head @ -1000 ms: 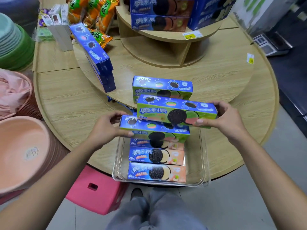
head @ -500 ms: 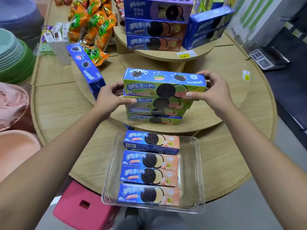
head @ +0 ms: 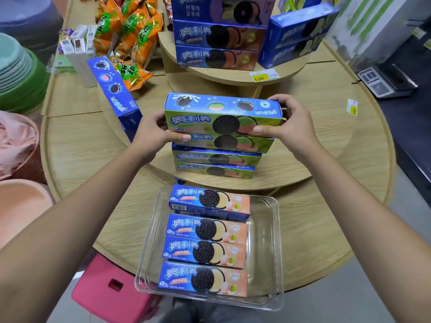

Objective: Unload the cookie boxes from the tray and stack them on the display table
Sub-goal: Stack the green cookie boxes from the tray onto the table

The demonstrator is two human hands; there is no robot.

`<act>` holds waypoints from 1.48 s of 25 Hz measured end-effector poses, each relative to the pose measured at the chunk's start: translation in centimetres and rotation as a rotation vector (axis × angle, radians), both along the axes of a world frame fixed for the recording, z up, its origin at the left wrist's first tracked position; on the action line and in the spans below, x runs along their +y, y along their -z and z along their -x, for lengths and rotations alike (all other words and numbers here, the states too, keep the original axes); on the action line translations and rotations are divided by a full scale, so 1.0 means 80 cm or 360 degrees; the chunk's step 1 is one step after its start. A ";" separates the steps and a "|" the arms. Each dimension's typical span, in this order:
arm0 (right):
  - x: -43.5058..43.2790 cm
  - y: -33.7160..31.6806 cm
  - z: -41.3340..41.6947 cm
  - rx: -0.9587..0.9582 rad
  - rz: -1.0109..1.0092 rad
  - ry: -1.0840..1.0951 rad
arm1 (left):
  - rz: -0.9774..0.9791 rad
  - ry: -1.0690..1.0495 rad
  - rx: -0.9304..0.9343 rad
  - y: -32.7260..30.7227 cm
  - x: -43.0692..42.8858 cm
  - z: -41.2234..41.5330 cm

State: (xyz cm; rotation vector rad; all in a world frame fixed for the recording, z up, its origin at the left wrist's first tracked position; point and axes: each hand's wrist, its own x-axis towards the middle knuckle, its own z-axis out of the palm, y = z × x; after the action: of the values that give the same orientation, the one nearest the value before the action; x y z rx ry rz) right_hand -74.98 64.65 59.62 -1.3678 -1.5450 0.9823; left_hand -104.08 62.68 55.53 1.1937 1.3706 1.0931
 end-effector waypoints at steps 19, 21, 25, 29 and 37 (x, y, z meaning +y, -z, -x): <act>-0.010 0.036 -0.025 -0.0123 0.0116 -0.0116 | -0.0079 0.0055 -0.0056 0.014 -0.010 0.016; -0.012 0.042 -0.028 -0.0130 0.0140 -0.0099 | -0.0085 0.0069 -0.0070 0.015 -0.012 0.017; -0.008 0.038 -0.025 -0.0179 0.0152 -0.0130 | -0.0065 0.0088 -0.0108 0.017 -0.012 0.019; -0.005 0.040 -0.030 -0.0174 0.0196 -0.0187 | -0.0048 0.0083 -0.0132 0.017 -0.012 0.017; -0.035 0.116 -0.029 -0.0305 0.0527 -0.0152 | 0.0334 0.0137 0.0139 0.084 -0.026 0.032</act>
State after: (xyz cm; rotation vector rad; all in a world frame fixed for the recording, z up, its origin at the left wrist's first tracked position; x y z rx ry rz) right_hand -72.68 61.87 50.34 -1.6698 -1.6530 1.2386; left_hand -106.61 60.58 48.80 1.1457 1.4484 0.8232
